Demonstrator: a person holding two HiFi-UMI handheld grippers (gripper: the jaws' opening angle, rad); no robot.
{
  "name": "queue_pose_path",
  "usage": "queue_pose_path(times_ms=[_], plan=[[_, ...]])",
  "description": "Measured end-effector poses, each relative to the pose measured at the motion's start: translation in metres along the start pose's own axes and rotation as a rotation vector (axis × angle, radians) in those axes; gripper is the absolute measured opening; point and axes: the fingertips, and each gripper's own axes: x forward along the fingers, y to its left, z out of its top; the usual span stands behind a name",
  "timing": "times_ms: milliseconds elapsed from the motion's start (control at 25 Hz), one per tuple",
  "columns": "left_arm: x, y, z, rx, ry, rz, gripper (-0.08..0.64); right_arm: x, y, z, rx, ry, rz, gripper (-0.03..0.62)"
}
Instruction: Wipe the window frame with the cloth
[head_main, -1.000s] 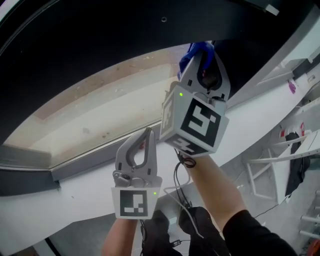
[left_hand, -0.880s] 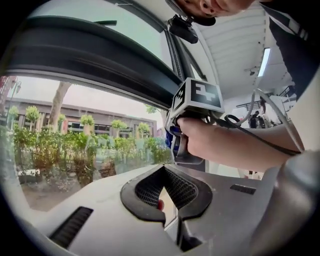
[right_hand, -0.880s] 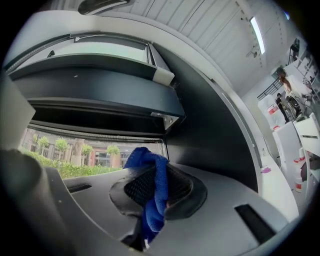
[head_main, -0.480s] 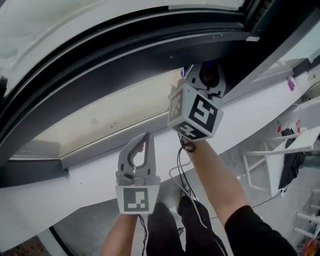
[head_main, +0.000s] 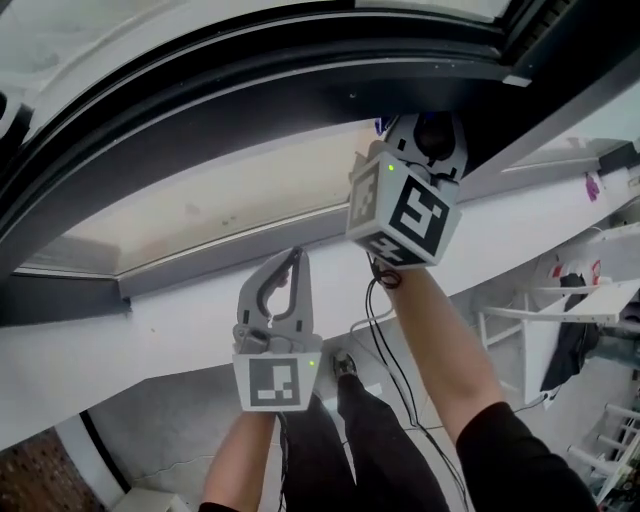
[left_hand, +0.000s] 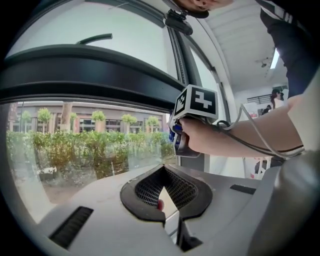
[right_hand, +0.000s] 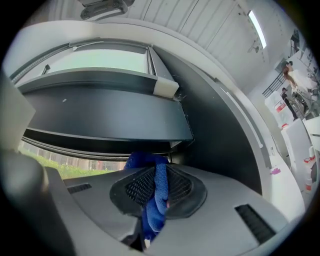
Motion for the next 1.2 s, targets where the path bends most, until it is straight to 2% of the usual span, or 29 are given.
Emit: queue_pose_path(times_ms=[80, 120, 240, 400, 520, 600, 760, 1040, 1200], plan=[[-0.006, -0.004, 0.007, 0.086, 0.011, -0.011, 0.005, -0.001, 0.002, 0.002, -0.016, -0.004, 0.021, 0.021], [-0.009, -0.004, 0.010, 0.090, 0.006, -0.002, 0.005, -0.001, 0.002, 0.003, -0.024, -0.007, 0.032, 0.021], [-0.015, 0.005, 0.013, 0.029, -0.019, 0.065, 0.005, -0.001, 0.005, 0.005, -0.042, -0.028, 0.048, 0.021], [-0.015, 0.015, 0.013, 0.012, -0.036, 0.102, 0.005, -0.004, 0.010, 0.008, -0.065, -0.051, 0.077, 0.021], [-0.016, 0.024, 0.031, -0.069, -0.117, 0.141, 0.005, -0.007, 0.020, 0.011, -0.110, -0.068, 0.135, 0.021], [-0.020, 0.032, 0.042, -0.093, -0.149, 0.176, 0.005, -0.011, 0.028, 0.013, -0.139, -0.072, 0.179, 0.021], [-0.025, 0.046, 0.052, -0.098, -0.171, 0.230, 0.005, -0.017, 0.040, 0.013, -0.184, -0.076, 0.258, 0.021], [-0.031, 0.055, 0.053, -0.063, -0.174, 0.258, 0.005, -0.020, 0.052, 0.016, -0.192, -0.071, 0.275, 0.021], [-0.038, 0.065, 0.051, -0.086, -0.171, 0.283, 0.005, -0.026, 0.067, 0.017, -0.191, -0.071, 0.294, 0.021]])
